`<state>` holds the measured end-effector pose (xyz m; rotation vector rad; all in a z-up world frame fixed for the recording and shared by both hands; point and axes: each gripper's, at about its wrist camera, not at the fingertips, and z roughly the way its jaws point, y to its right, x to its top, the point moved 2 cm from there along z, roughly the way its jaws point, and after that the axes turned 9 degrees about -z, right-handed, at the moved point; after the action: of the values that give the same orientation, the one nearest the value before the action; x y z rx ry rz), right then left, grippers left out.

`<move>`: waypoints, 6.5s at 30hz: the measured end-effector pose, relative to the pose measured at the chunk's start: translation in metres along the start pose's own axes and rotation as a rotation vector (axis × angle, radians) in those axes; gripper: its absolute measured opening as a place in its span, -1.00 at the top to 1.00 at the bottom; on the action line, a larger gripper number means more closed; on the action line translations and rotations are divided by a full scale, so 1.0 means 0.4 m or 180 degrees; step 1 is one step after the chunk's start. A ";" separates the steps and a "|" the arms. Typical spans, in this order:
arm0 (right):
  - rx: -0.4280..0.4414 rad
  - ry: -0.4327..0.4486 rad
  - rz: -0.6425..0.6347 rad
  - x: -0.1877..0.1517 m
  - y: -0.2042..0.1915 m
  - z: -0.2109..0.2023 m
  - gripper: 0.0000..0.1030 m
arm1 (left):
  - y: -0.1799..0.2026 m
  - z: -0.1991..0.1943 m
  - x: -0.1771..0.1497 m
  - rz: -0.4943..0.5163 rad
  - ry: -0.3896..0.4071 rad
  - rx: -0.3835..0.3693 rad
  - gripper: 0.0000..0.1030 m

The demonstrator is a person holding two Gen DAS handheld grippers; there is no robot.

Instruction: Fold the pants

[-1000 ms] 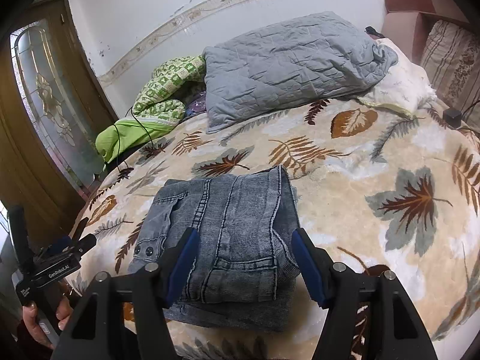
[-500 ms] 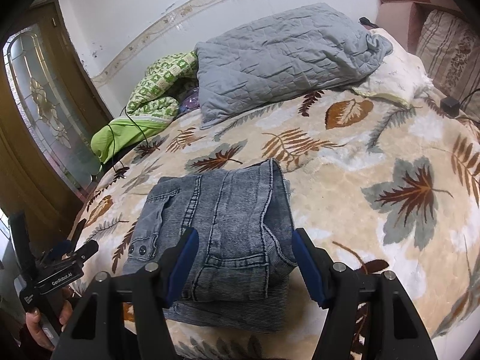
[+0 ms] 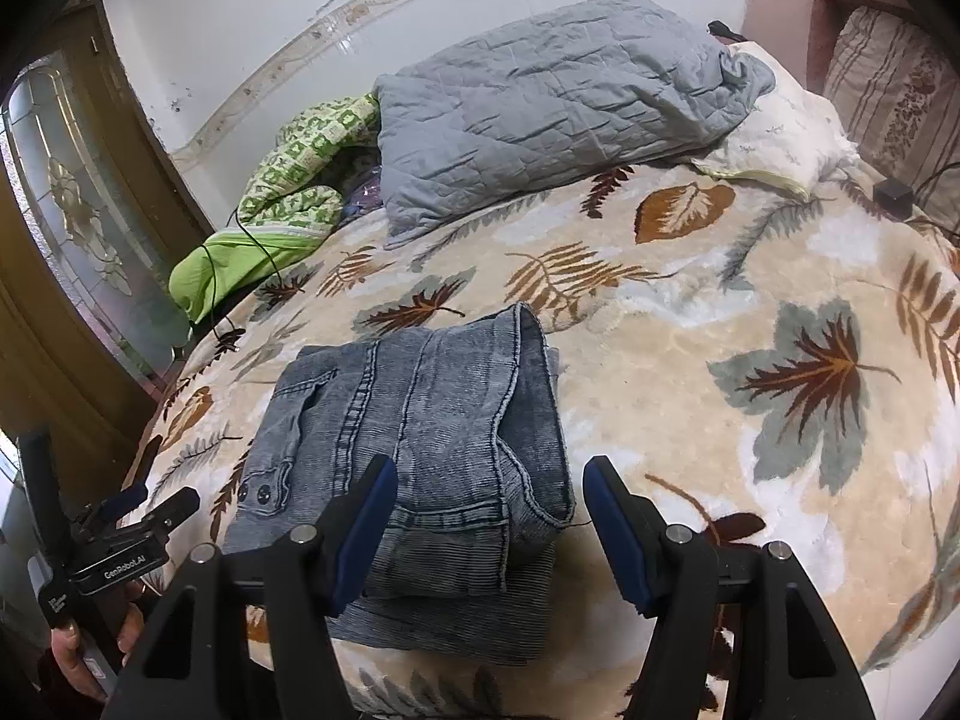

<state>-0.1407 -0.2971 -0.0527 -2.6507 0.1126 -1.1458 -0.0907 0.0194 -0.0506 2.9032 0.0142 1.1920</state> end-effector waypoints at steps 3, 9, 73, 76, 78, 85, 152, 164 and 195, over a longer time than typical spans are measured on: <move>-0.0002 -0.0018 0.0014 0.000 0.003 0.004 -0.32 | 0.003 0.006 -0.001 -0.0015 -0.0049 -0.0028 -1.00; 0.0008 -0.0051 0.0017 0.000 0.004 0.014 -0.32 | -0.002 0.021 0.002 -0.0064 -0.0126 -0.0088 -1.00; 0.0852 -0.0311 0.1006 0.013 0.130 0.109 -0.42 | 0.083 0.148 0.035 -0.0084 -0.1144 -0.0746 -1.00; 0.1025 -0.0320 0.1274 0.016 0.164 0.125 -0.43 | 0.089 0.174 0.046 -0.0156 -0.1295 -0.0918 -1.00; 0.0994 -0.0324 0.1328 0.021 0.177 0.130 -0.47 | 0.094 0.180 0.043 -0.0111 -0.1295 -0.0930 -1.00; 0.0988 -0.0601 0.1239 0.020 0.169 0.181 -0.57 | 0.099 0.189 0.044 -0.0139 -0.1310 -0.1176 -1.00; 0.0902 -0.0932 0.0941 0.097 0.054 0.335 -0.30 | 0.046 0.215 0.217 -0.0191 -0.0782 -0.0762 -0.51; 0.1078 -0.1018 0.0888 0.107 0.006 0.404 -0.41 | 0.045 0.257 0.206 -0.0481 -0.1229 -0.1706 -0.55; 0.0605 0.0109 -0.0337 0.343 -0.144 0.371 0.44 | 0.059 0.319 0.361 -0.0575 -0.0452 -0.1513 0.51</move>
<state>0.0597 -0.2352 -0.0386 -2.4959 -0.1262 -1.1716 0.1016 -0.0028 -0.0397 2.4980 -0.0067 0.8227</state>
